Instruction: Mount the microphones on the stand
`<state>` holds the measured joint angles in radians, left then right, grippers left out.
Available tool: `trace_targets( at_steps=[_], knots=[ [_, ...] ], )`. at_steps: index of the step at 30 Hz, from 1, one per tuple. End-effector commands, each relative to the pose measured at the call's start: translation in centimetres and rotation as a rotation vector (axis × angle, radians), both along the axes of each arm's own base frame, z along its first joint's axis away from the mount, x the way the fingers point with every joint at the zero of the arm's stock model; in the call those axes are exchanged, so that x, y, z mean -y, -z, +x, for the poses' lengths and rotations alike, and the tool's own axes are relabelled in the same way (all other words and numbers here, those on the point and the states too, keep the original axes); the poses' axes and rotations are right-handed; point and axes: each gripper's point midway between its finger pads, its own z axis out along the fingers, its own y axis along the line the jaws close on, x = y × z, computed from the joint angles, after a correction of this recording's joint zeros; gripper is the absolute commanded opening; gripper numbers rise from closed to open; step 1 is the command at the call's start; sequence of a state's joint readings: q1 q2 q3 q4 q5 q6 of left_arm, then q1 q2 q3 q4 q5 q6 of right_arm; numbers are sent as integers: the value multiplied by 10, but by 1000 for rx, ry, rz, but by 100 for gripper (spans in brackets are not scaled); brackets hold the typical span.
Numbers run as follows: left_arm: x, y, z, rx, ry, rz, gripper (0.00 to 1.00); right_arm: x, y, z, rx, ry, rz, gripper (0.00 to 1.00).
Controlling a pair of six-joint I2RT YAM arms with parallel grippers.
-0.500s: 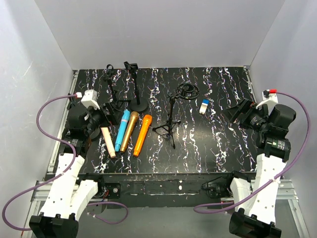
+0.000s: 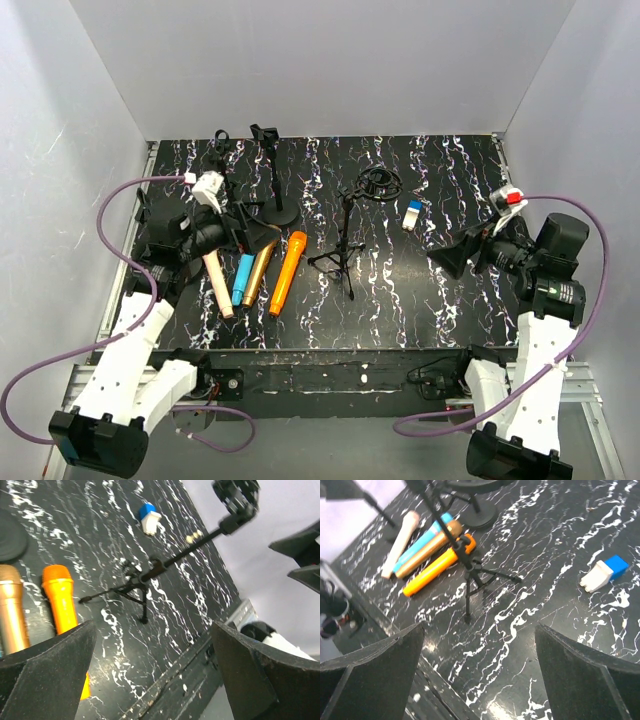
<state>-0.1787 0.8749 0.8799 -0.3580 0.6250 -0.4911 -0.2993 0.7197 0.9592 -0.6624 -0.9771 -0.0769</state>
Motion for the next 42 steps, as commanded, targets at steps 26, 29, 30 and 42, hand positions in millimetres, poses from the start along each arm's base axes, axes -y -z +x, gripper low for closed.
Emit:
trace_targets(
  at_steps=[26, 29, 30, 42],
  knots=[
    [131, 50, 0, 300, 180, 143, 98, -17, 81, -20, 128, -330, -112, 94],
    [139, 48, 13, 372, 153, 142, 98, -19, 82, -23, 127, -338, -102, 94],
    [142, 48, 16, 386, 145, 139, 98, -19, 82, -23, 131, -341, -103, 94],
    [89, 76, 32, 282, -112, 313, 98, -19, 81, -26, 149, -337, -124, 94]
  ],
)
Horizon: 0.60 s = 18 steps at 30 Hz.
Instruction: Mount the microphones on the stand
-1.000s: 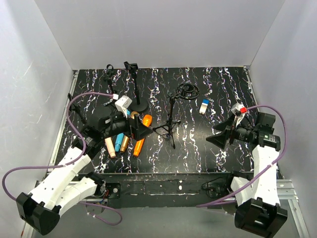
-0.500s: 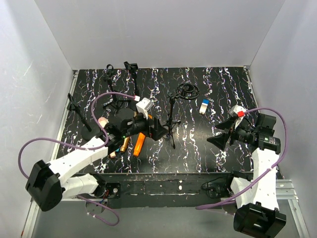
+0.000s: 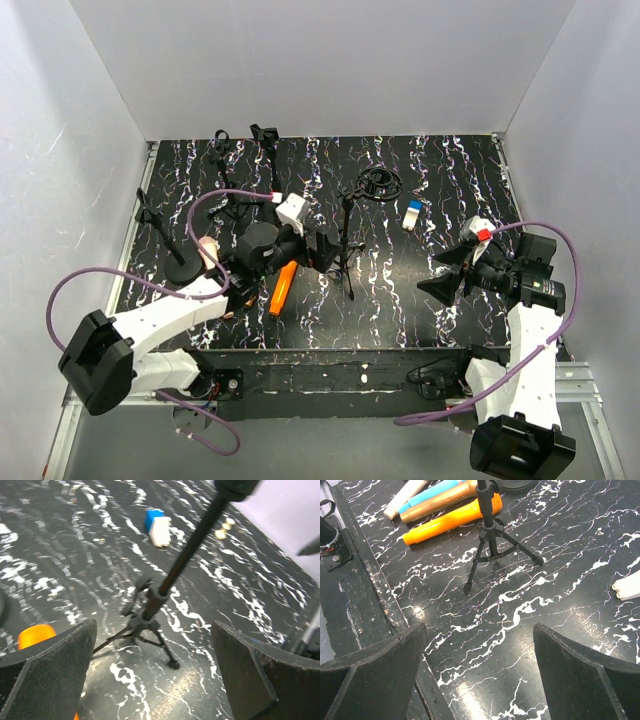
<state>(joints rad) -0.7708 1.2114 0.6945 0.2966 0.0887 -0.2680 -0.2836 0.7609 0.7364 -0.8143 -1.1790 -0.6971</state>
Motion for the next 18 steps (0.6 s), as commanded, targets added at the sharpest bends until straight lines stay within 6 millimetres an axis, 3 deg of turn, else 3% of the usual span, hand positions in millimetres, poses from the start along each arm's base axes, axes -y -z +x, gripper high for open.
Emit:
trace_targets(
  at_steps=[1, 4, 7, 15, 18],
  knots=[
    [-61, 16, 12, -66, -316, 109, 97, -1, -2, -3, 26, -11, -11, 94],
    [-93, 45, 4, -181, -451, 196, 93, -2, -3, -3, 31, -13, -11, 94],
    [-109, 69, -4, -281, -530, 242, 92, -2, -3, -4, 28, -14, -6, 94],
    [-117, 116, -3, -381, -583, 426, 90, -2, -3, -3, 28, -13, -5, 94],
    [-116, 137, 0, -405, -572, 513, 84, -2, -3, -4, 24, -14, -2, 94]
  ],
)
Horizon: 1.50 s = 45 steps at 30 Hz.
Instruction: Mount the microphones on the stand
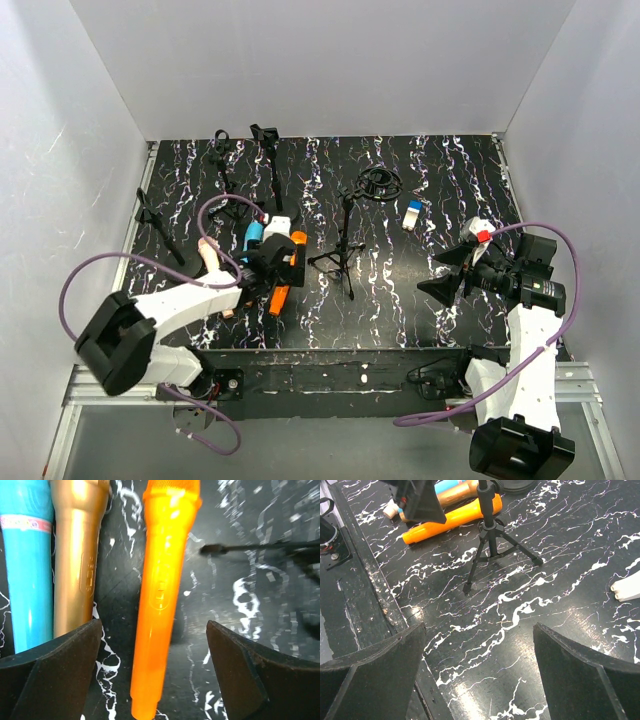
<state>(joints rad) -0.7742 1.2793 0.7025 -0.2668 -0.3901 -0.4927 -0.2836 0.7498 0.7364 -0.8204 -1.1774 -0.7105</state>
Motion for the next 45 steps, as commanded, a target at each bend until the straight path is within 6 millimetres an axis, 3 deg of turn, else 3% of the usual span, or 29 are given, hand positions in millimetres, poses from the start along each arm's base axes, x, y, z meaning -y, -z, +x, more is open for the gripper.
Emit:
trace_targets(
  at_steps=[1, 12, 19, 23, 24, 28, 32, 39, 43, 45],
  knots=[
    [-7, 17, 7, -43, -24, 117, 83, -2, -2, -2, 8, -10, 6, 94],
    [-1, 58, 6, -146, -5, 183, 64, -1, -1, 0, -1, -6, 5, 94],
    [0, 69, -1, -190, 14, 188, 28, 0, 0, 0, -6, -3, 6, 94],
    [7, 51, -1, -175, 32, 145, 4, -1, -1, 0, -2, -6, 7, 94],
    [10, 36, 0, -148, 41, 113, 0, -1, -1, 0, -4, -6, 7, 94],
    [18, -28, 0, -29, 95, -5, 0, -1, -7, -1, 4, -8, 3, 95],
    [21, -112, -12, 137, 219, -126, 0, -3, -30, -11, 14, -41, -17, 95],
    [32, -246, -50, 413, 465, -353, 0, -13, -108, -28, 27, -107, 13, 96],
    [67, -320, -61, 492, 625, -516, 0, -24, -154, -35, 16, -165, 85, 96],
    [101, -336, -56, 461, 725, -575, 0, -31, -179, -38, 12, -198, 107, 96]
  ],
)
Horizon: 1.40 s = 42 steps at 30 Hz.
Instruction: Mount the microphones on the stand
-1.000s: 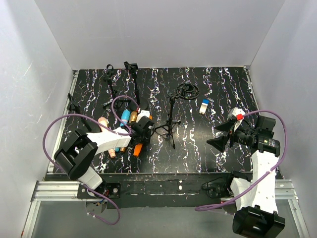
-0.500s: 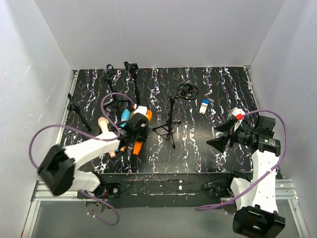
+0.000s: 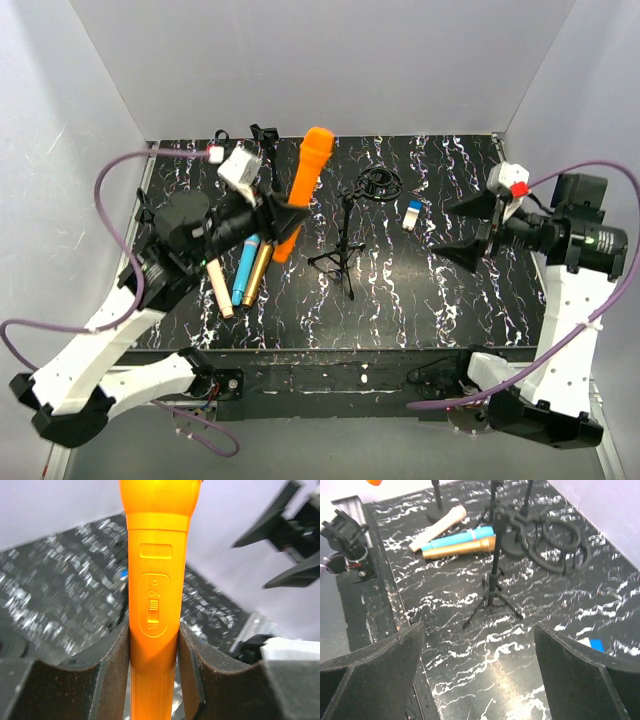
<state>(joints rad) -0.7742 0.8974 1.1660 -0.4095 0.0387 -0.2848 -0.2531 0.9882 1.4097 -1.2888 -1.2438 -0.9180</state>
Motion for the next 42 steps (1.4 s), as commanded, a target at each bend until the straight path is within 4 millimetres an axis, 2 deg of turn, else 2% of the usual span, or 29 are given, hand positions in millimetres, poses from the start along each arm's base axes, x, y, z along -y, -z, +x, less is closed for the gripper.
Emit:
trace_targets(
  at_steps=[1, 6, 10, 15, 18, 22, 27, 31, 37, 42],
  knots=[
    [69, -49, -3, 38, 294, -86, 0, -24, -45, -35, -171, -106, 127, 96],
    [125, -89, 23, 103, 387, -167, 0, -42, -101, -38, -228, -209, 224, 95],
    [161, -93, 39, 123, 391, -215, 0, -44, -137, -30, -255, -246, 289, 94],
    [195, -102, 38, 155, 408, -270, 0, -43, -162, -6, -330, -177, 384, 90],
    [204, -103, 38, 162, 392, -290, 0, -39, -167, 11, -341, -91, 439, 89],
    [202, -104, 39, 166, 361, -311, 0, -27, -171, 33, -256, 116, 431, 88],
    [198, -105, 43, 169, 329, -319, 0, -18, -173, 39, -223, 245, 437, 86],
    [202, -106, 43, 166, 331, -331, 0, -9, -167, 50, -266, 354, 470, 84],
    [216, -111, 33, 170, 378, -342, 0, -9, -171, 57, -273, 390, 498, 82],
    [225, -110, 27, 169, 396, -348, 0, -8, -162, 74, -345, 419, 521, 81]
  ],
)
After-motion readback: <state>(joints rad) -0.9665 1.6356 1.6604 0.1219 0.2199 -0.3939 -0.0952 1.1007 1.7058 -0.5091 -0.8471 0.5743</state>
